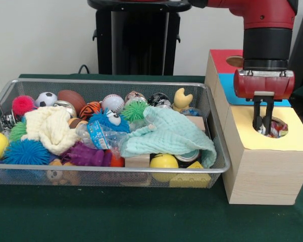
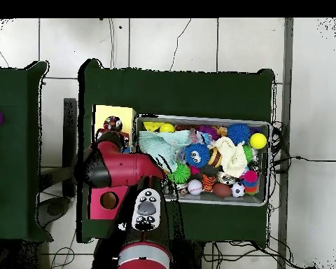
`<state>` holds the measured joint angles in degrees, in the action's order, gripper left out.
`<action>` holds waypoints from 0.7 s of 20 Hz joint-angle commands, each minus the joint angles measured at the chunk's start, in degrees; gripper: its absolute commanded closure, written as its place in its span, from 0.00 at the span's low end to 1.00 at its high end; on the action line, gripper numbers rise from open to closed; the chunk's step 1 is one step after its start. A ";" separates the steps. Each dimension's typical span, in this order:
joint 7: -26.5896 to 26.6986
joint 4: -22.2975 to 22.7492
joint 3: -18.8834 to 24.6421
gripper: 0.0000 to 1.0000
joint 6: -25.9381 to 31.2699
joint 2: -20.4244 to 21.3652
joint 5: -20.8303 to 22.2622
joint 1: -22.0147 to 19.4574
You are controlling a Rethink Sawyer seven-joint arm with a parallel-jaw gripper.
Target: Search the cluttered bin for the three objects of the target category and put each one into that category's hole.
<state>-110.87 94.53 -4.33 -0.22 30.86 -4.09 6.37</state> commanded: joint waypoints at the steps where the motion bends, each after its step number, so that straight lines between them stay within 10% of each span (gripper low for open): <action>1: -5.42 3.27 0.67 1.00 3.13 -6.72 2.54 -1.34; 5: -5.18 2.91 0.10 1.00 2.32 -7.00 2.96 -0.84; 6: -5.24 2.80 -0.23 0.00 1.83 -7.11 3.03 -0.56; 14: -6.13 3.10 -1.00 0.00 -0.32 -7.34 2.48 0.24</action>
<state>-110.87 93.68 -4.84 -3.14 28.61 -4.06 7.62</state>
